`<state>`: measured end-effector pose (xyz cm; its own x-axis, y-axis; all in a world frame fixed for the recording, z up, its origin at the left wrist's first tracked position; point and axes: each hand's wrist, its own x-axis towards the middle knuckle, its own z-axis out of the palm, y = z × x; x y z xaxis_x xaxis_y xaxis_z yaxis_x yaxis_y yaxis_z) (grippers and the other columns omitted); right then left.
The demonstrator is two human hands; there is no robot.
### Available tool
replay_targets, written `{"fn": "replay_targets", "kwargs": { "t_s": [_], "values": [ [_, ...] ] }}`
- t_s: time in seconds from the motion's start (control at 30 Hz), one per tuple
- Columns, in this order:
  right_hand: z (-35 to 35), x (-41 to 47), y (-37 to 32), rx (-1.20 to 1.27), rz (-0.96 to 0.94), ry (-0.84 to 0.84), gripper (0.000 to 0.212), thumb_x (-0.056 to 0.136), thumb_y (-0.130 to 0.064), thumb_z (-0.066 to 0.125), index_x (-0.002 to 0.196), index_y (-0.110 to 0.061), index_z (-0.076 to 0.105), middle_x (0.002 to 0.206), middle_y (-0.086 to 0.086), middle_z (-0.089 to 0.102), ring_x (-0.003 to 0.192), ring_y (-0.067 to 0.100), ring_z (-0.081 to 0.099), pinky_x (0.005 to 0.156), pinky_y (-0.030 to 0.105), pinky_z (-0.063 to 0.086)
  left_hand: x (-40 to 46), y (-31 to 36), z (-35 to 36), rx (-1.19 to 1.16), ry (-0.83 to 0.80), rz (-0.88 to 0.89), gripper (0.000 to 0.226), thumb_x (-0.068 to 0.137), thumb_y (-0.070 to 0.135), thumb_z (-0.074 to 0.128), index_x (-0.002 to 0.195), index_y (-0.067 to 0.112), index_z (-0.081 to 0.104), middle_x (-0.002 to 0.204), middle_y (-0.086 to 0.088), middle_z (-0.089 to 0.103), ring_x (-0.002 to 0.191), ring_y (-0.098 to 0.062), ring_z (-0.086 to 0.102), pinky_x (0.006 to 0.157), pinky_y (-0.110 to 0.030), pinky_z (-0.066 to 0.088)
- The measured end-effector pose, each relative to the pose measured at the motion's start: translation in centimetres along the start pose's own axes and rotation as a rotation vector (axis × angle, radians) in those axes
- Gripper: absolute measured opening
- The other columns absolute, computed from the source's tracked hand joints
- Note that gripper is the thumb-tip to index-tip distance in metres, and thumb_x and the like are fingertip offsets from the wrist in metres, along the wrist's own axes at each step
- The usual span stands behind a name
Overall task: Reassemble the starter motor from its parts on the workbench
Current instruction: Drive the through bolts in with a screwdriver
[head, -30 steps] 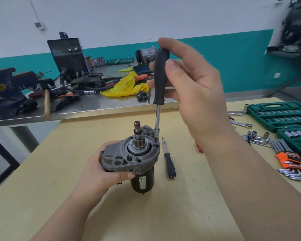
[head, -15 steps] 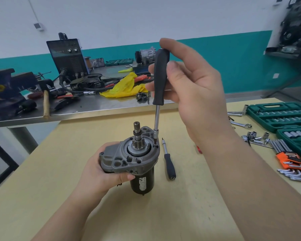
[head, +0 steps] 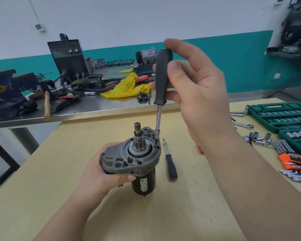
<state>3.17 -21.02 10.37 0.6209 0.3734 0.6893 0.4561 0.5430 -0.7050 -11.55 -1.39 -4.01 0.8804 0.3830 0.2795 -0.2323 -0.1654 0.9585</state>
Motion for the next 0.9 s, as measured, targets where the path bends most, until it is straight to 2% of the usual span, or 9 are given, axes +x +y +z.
{"fn": "replay_targets", "kwargs": {
  "t_s": [0.13, 0.27, 0.4, 0.53, 0.6, 0.7, 0.73, 0.8, 0.9],
  "values": [
    [0.1, 0.07, 0.07, -0.084, -0.039, 0.025, 0.035, 0.102, -0.01, 0.068, 0.128, -0.032, 0.065, 0.106, 0.017, 0.069, 0.087, 0.019, 0.069, 0.075, 0.039, 0.066, 0.01, 0.02, -0.02, -0.012, -0.001, 0.003, 0.085, 0.049, 0.037, 0.109, 0.124, 0.027, 0.072, 0.124, -0.013, 0.077, 0.112, -0.031, 0.076, 0.081, -0.033, 0.064],
    [0.06, -0.01, -0.01, 0.0, 0.001, 0.019, 0.026, 0.107, -0.012, 0.058, 0.127, -0.026, 0.068, 0.104, 0.016, 0.071, 0.097, 0.037, 0.073, 0.083, 0.054, 0.066, 0.01, 0.07, 0.09, -0.019, 0.004, 0.012, 0.083, 0.049, 0.036, 0.109, 0.122, 0.026, 0.07, 0.118, -0.014, 0.077, 0.105, -0.029, 0.077, 0.078, -0.032, 0.064],
    [0.04, -0.17, -0.31, 0.012, 0.018, -0.001, 0.029, 0.11, -0.007, 0.052, 0.132, -0.021, 0.064, 0.112, 0.025, 0.07, 0.089, 0.034, 0.077, 0.075, 0.046, 0.067, -0.25, 0.07, 0.02, -0.017, 0.009, 0.0, 0.083, 0.052, 0.033, 0.108, 0.121, 0.021, 0.064, 0.114, -0.011, 0.077, 0.096, -0.021, 0.076, 0.069, -0.029, 0.062],
    [0.12, -0.11, -0.36, -0.082, -0.031, 0.025, 0.036, 0.103, -0.008, 0.067, 0.132, -0.028, 0.062, 0.106, 0.017, 0.069, 0.09, 0.024, 0.072, 0.076, 0.044, 0.067, -0.36, 0.02, -0.1, -0.052, -0.025, 0.023, 0.087, 0.055, 0.032, 0.108, 0.127, 0.022, 0.06, 0.124, -0.014, 0.075, 0.111, -0.03, 0.075, 0.084, -0.031, 0.062],
    [0.1, -0.02, -0.35, -0.085, -0.023, 0.04, 0.033, 0.103, -0.009, 0.068, 0.13, -0.027, 0.065, 0.099, 0.01, 0.068, 0.089, 0.021, 0.07, 0.074, 0.04, 0.066, -0.39, 0.03, -0.05, -0.062, -0.03, 0.028, 0.088, 0.054, 0.034, 0.108, 0.127, 0.026, 0.061, 0.126, -0.014, 0.074, 0.113, -0.031, 0.075, 0.085, -0.032, 0.063],
    [-0.06, 0.0, -0.26, -0.024, 0.016, 0.033, 0.025, 0.107, -0.012, 0.06, 0.128, -0.023, 0.068, 0.104, 0.015, 0.072, 0.099, 0.037, 0.073, 0.083, 0.055, 0.065, -0.45, -0.07, 0.02, -0.048, 0.002, 0.024, 0.091, 0.05, 0.038, 0.109, 0.127, 0.027, 0.062, 0.124, -0.013, 0.075, 0.109, -0.03, 0.076, 0.077, -0.033, 0.064],
    [-0.11, -0.01, -0.25, 0.001, 0.029, 0.031, 0.026, 0.109, -0.011, 0.055, 0.129, -0.022, 0.068, 0.109, 0.019, 0.072, 0.098, 0.038, 0.075, 0.085, 0.056, 0.065, -0.45, -0.13, 0.03, -0.047, 0.009, 0.025, 0.091, 0.05, 0.038, 0.109, 0.127, 0.026, 0.062, 0.123, -0.013, 0.076, 0.108, -0.029, 0.077, 0.075, -0.032, 0.064],
    [-0.14, -0.08, -0.33, 0.021, 0.045, 0.026, 0.028, 0.111, -0.008, 0.05, 0.13, -0.021, 0.067, 0.114, 0.024, 0.071, 0.092, 0.035, 0.078, 0.08, 0.048, 0.067, -0.47, -0.25, 0.04, -0.034, 0.023, 0.032, 0.089, 0.051, 0.038, 0.109, 0.127, 0.025, 0.063, 0.121, -0.013, 0.076, 0.104, -0.026, 0.077, 0.071, -0.031, 0.063],
    [-0.06, -0.13, -0.54, -0.008, 0.031, 0.013, 0.03, 0.107, -0.006, 0.059, 0.132, -0.023, 0.063, 0.111, 0.02, 0.071, 0.092, 0.029, 0.076, 0.072, 0.041, 0.066, -0.52, -0.44, 0.03, -0.014, 0.05, 0.04, 0.086, 0.051, 0.039, 0.109, 0.124, 0.025, 0.065, 0.117, -0.012, 0.077, 0.098, -0.022, 0.077, 0.066, -0.029, 0.062]
  ]
}}
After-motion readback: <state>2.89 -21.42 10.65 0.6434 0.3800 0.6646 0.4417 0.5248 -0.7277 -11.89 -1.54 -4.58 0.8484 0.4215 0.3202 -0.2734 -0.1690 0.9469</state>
